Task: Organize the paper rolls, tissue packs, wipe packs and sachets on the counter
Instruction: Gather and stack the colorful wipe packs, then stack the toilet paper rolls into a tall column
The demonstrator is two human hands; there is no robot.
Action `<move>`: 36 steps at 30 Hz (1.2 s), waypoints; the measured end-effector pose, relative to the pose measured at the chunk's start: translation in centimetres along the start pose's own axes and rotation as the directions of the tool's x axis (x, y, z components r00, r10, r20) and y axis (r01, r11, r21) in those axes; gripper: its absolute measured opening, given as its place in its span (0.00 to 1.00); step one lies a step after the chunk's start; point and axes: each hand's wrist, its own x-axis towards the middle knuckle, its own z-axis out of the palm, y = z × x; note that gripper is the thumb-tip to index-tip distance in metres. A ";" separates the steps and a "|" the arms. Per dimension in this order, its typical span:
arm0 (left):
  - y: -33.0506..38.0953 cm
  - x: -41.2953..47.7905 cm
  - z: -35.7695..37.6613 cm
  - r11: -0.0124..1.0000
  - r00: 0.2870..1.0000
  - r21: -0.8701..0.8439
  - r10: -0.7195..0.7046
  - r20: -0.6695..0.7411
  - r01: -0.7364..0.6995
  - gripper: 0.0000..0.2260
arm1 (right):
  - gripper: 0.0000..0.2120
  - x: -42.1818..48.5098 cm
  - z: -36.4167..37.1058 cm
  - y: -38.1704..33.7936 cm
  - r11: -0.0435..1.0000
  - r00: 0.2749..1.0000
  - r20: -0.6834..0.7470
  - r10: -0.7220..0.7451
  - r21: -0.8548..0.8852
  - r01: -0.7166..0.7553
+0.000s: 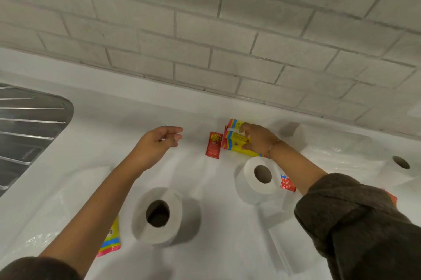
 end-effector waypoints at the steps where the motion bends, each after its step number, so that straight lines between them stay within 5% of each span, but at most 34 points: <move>1: 0.1 -0.4 -0.3 1.000 1.000 -0.004 0.008 -0.010 -0.008 0.13 | 0.22 -0.3 -0.4 -0.4 1.000 1.000 -0.031 0.001 0.014 0.000; 5: 0.2 -2.8 -1.6 0.999 0.997 -0.028 0.020 -0.075 -0.022 0.12 | 0.12 -2.5 -1.2 -3.9 0.984 0.966 -0.257 -0.036 0.157 0.079; 10: -1.3 -7.4 -3.3 0.999 0.983 -0.040 -0.005 -0.181 -0.002 0.11 | 0.07 -8.1 0.9 -10.3 0.904 0.918 -0.376 -0.123 0.339 0.260; 16: -4.4 -12.7 -3.8 0.998 0.965 -0.032 -0.064 -0.254 0.058 0.11 | 0.09 -12.7 6.3 -15.3 0.833 0.971 -0.219 -0.099 0.516 0.202; 24: -9.2 -16.6 -3.9 0.986 0.932 -0.062 -0.164 -0.324 0.152 0.12 | 0.27 -13.6 10.8 -19.0 0.751 0.996 -0.058 0.068 0.660 -0.013; 29: -12.0 -15.7 -2.4 0.964 0.922 0.153 -0.151 -0.357 0.217 0.15 | 0.11 -13.4 10.3 -20.0 0.783 0.997 -0.062 0.046 0.622 0.003; 32: -13.3 -14.8 -1.3 0.849 0.937 0.480 -0.047 -0.347 0.220 0.24 | 0.14 -13.7 9.8 -19.6 0.776 0.990 -0.103 0.099 0.630 -0.012; 36: -14.8 -13.6 0.2 0.671 0.921 0.669 -0.054 -0.386 0.320 0.34 | 0.20 -14.9 8.6 -17.7 0.688 0.968 -0.119 0.223 0.723 -0.070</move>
